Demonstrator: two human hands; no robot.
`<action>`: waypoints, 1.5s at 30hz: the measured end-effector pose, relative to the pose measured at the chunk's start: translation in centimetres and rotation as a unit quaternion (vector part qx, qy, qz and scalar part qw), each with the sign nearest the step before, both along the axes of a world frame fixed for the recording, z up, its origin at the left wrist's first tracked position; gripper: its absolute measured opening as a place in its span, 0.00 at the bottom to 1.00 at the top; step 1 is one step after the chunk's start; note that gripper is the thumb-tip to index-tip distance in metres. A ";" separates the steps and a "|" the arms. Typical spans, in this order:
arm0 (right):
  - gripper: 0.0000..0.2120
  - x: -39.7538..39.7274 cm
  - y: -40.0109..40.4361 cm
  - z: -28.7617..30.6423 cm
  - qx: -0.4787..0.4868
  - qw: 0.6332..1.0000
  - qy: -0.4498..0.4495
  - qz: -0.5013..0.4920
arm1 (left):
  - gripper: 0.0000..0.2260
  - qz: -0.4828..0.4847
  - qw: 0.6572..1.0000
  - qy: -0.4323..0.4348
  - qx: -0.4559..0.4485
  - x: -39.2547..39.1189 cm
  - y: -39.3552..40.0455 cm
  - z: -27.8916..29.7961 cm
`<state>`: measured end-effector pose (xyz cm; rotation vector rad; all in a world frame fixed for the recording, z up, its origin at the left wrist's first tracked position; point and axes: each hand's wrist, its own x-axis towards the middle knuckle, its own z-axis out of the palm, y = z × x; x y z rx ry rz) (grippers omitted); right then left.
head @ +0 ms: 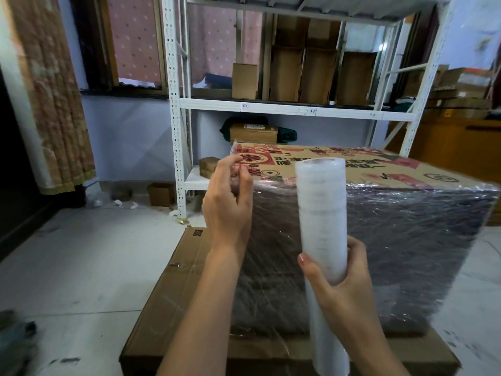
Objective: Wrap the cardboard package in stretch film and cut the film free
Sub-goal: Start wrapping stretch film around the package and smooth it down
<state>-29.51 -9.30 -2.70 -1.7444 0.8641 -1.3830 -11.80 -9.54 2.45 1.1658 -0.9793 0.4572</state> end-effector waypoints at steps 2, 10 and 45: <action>0.27 -0.4 -0.3 -0.1 -0.026 0.999 0.018 -0.021 | 0.13 0.006 1.000 0.010 0.000 -0.1 0.1 0.2; 0.26 -1.5 -0.3 -0.5 -0.085 0.992 0.045 -0.085 | 0.11 0.002 0.999 0.038 0.005 -0.6 0.4 0.6; 0.37 -2.5 -2.2 0.3 -0.076 0.961 0.006 -0.264 | 0.21 0.334 0.855 -0.372 0.136 -1.2 0.6 0.8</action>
